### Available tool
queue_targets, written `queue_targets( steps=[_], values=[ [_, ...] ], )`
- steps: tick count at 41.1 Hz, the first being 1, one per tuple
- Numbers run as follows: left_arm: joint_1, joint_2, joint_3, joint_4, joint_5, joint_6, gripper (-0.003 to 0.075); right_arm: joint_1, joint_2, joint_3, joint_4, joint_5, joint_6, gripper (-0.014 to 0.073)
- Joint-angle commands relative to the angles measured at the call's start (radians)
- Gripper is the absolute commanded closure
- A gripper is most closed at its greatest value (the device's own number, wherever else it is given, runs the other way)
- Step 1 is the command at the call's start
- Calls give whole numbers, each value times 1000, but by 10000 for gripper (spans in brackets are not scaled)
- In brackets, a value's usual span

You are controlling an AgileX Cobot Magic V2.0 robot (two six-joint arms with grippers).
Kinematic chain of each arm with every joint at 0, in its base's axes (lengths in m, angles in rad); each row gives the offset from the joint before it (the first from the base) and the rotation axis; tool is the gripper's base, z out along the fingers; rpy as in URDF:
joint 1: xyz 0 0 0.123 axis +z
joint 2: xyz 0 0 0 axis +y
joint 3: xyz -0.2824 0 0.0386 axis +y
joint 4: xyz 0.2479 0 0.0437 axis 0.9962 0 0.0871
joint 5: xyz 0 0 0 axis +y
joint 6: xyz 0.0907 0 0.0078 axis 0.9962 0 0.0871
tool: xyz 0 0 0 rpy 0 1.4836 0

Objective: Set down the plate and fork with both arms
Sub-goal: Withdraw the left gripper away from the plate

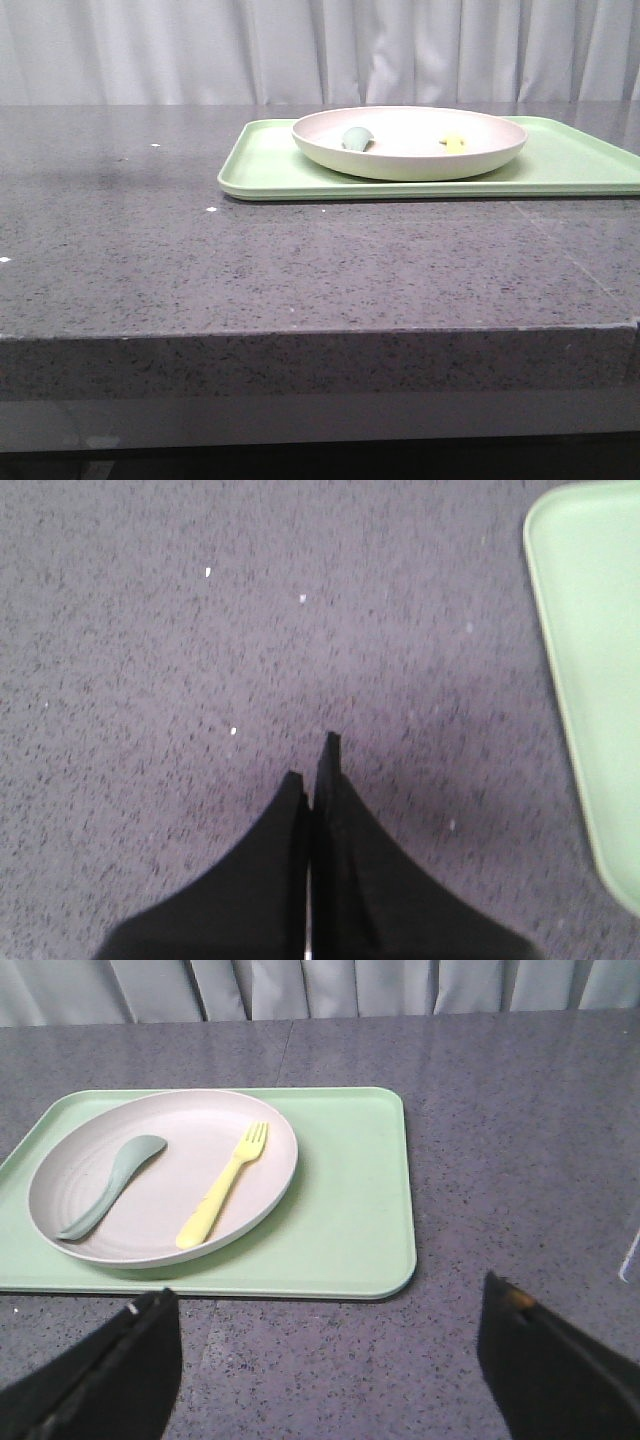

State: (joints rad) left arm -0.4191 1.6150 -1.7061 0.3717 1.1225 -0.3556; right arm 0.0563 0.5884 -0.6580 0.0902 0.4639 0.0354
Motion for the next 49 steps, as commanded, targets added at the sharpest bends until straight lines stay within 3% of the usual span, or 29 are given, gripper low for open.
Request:
queue_targets(
  steps=[1,18,28,39,49],
  values=[
    [2,-134,117,27,-117,8,738,0,6,-33,1,-77,-8,-31],
    [2,-613,756,-18,-619,8,738,0,6,-33,1,-77,-8,-31],
    [2,-890,1063,-65,-828,8,738,0,11,-33,2,-89,-8,-31],
    [2,-1129,1207,-92,-851,8,738,0,78,-41,60,-92,-8,-31],
    [2,-1166,1210,-92,-853,8,738,41,362,-218,73,-25,-8,-31]
  ],
)
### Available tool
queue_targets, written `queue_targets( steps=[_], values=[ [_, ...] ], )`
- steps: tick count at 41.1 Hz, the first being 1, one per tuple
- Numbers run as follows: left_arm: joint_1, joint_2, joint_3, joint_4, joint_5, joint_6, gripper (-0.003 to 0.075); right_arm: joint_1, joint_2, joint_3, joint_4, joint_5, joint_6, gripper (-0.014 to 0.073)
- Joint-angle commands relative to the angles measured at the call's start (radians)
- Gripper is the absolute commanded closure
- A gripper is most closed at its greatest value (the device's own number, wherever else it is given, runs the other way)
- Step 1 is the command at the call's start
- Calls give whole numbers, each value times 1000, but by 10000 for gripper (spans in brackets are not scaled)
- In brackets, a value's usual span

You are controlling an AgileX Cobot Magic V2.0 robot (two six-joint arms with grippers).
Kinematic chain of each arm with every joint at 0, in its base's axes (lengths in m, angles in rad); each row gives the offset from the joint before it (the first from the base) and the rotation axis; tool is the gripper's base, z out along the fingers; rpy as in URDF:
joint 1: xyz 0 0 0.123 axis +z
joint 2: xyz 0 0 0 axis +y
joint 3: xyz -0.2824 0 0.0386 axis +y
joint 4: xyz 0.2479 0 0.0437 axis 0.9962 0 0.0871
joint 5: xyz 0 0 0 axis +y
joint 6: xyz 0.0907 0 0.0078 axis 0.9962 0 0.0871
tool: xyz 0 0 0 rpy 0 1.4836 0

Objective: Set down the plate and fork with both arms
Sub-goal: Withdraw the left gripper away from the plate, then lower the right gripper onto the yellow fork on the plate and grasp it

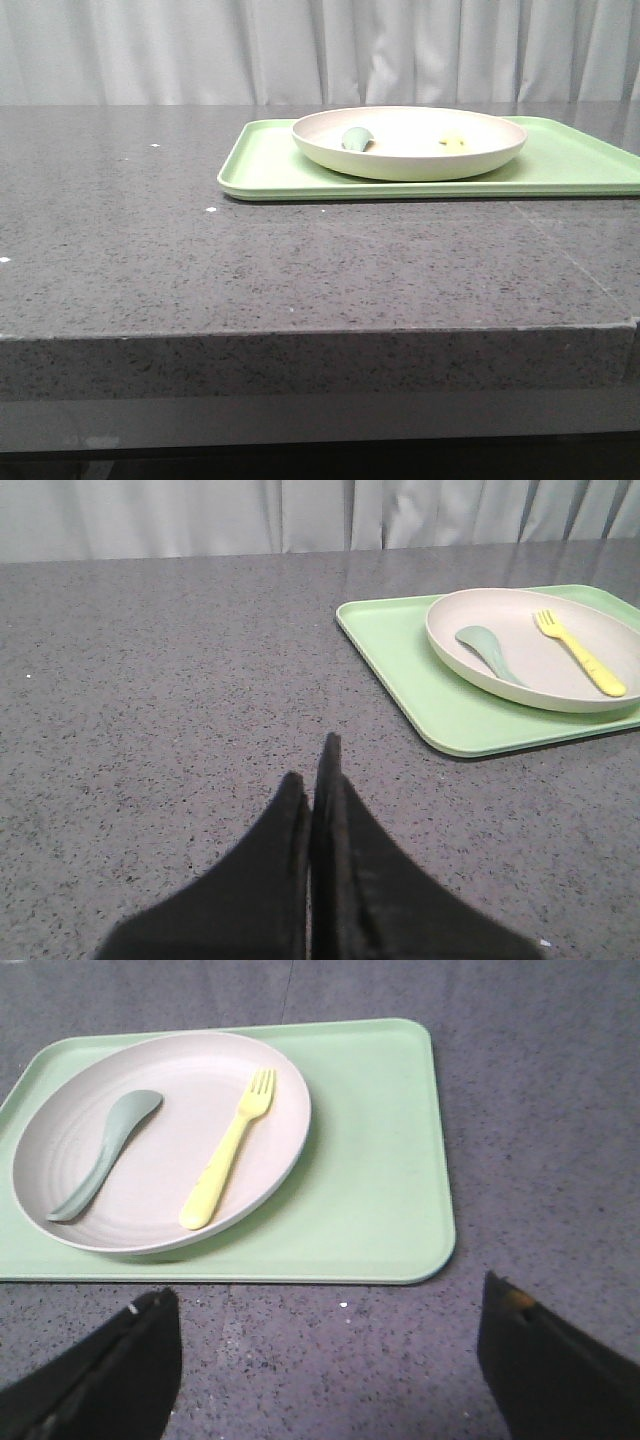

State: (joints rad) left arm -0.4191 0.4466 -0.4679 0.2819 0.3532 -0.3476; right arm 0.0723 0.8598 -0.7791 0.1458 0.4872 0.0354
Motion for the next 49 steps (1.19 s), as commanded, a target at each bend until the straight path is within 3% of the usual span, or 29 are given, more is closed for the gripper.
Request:
queue_targets(
  steps=[1,8,15,27,36,49],
  values=[
    [2,2,-29,-2,-84,0,738,36,118,-116,18,-43,-8,-31],
    [2,2,-29,-2,-84,0,738,142,346,-304,18,5,-8,-31],
    [2,2,-29,-2,-84,0,738,181,586,-538,18,131,-6,-31],
    [2,2,-29,-2,-84,0,738,182,901,-890,-110,349,181,-28],
    [2,2,-29,-2,-84,0,738,189,1030,-1020,-110,397,186,-28],
    [2,2,-29,-2,-84,0,738,203,1107,-1050,-111,400,187,-23]
  ],
)
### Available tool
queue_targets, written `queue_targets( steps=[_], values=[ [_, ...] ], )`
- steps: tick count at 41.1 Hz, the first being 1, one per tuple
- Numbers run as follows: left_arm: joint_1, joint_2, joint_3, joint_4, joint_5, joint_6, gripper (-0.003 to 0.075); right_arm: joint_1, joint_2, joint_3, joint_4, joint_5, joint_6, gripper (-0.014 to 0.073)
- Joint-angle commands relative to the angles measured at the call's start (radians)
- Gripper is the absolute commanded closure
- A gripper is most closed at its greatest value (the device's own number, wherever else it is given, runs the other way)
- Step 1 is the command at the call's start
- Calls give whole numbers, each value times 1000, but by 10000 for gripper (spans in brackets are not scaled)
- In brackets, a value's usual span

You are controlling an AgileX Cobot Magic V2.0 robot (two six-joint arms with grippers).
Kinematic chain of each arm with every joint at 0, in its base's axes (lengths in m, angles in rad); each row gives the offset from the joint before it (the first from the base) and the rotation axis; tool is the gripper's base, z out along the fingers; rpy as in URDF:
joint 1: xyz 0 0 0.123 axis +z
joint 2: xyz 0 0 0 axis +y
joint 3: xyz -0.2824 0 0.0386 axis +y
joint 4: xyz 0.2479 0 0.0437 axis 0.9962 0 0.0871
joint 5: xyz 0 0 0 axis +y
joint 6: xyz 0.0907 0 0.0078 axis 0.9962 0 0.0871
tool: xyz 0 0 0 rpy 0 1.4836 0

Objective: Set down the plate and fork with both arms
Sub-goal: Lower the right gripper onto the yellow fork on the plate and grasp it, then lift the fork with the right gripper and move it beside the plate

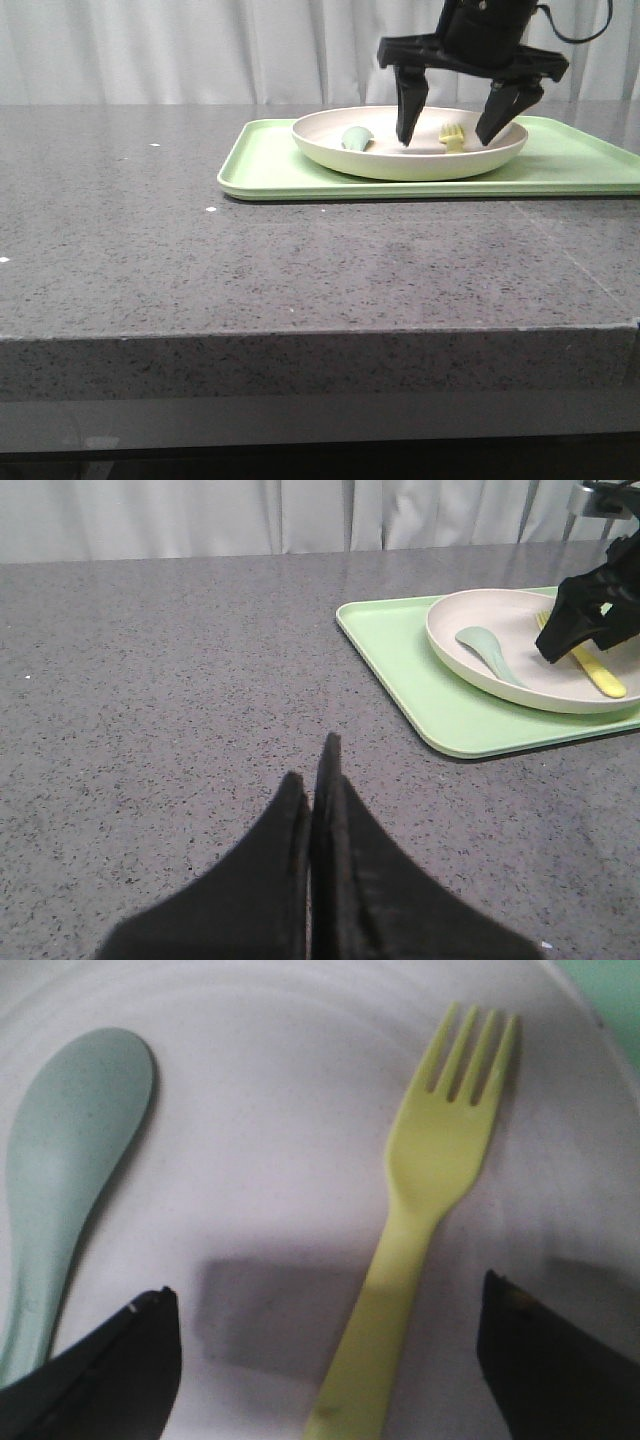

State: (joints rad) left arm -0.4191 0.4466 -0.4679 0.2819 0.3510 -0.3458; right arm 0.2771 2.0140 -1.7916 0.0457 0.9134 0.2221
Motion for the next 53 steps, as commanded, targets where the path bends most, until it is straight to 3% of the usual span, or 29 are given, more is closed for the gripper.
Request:
queue_targets(
  steps=[1,13,20,25,39,53],
  values=[
    [2,2,-29,-2,-82,-1,738,-2,-43,-37,-11,-25,0,-17],
    [2,2,-29,-2,-82,-1,738,-2,-32,-37,-12,-17,0,200],
    [2,2,-29,-2,-82,-1,738,-2,-34,-37,-12,-1,0,458],
    [2,2,-29,-2,-82,-1,738,-2,-38,-40,-12,-5,0,585],
    [2,2,-29,-2,-82,-1,738,-17,-98,-49,-19,-8,0,609],
    [2,2,-29,-2,-82,-1,738,-130,-157,-99,-62,46,-1,609]
  ],
)
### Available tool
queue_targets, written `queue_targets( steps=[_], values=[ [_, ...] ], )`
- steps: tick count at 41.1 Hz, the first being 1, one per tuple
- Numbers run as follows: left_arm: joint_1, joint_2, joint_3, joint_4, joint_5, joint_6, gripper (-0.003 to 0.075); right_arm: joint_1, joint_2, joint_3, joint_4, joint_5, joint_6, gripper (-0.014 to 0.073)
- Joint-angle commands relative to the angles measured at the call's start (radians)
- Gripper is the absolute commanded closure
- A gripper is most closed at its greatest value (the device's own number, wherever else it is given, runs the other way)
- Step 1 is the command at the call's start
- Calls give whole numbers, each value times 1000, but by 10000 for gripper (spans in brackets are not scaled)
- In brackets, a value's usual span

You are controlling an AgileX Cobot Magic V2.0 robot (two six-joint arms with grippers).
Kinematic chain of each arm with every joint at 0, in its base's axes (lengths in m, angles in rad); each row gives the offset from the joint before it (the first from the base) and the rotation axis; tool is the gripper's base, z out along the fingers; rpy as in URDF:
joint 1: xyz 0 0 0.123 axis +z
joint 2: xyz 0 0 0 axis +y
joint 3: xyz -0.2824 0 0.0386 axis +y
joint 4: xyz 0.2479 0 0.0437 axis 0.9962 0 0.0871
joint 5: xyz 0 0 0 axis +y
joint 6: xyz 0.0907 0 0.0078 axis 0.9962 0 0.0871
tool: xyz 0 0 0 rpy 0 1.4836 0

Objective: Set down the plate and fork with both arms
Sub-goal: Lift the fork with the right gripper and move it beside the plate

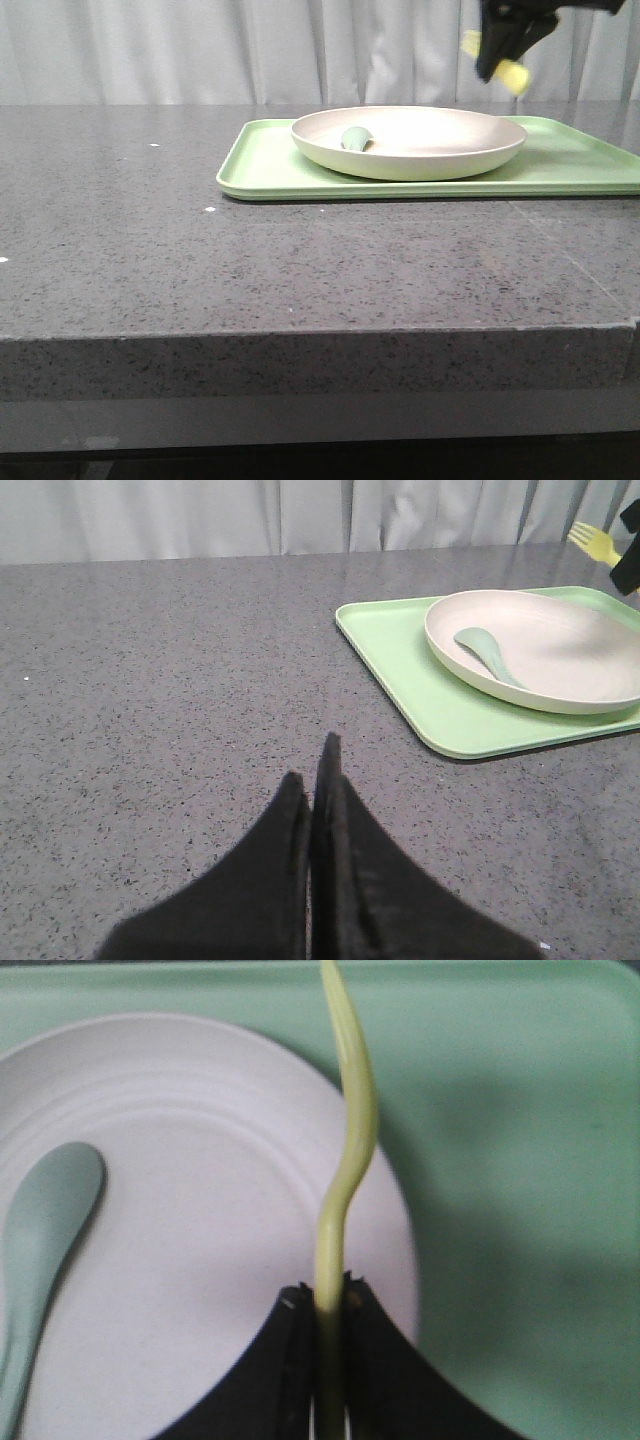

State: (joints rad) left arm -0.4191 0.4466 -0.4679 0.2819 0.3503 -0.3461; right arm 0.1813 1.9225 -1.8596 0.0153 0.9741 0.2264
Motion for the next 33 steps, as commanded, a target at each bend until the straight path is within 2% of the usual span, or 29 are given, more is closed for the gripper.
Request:
queue_targets(
  steps=[1,10,24,28,33],
  values=[
    [2,2,-29,-2,-81,-1,738,-43,-66,-30,-41,-9,-5,609],
    [2,2,-29,-2,-81,-1,738,-107,-22,-29,-104,63,-5,609],
    [2,2,-27,-2,-81,-1,738,-108,72,-28,-103,63,-5,604],
    [2,2,-27,-2,-81,-1,738,-108,78,-28,-104,64,-5,554],
    [2,2,-27,-2,-81,-1,738,-108,78,-28,-104,62,-5,411]
  ],
)
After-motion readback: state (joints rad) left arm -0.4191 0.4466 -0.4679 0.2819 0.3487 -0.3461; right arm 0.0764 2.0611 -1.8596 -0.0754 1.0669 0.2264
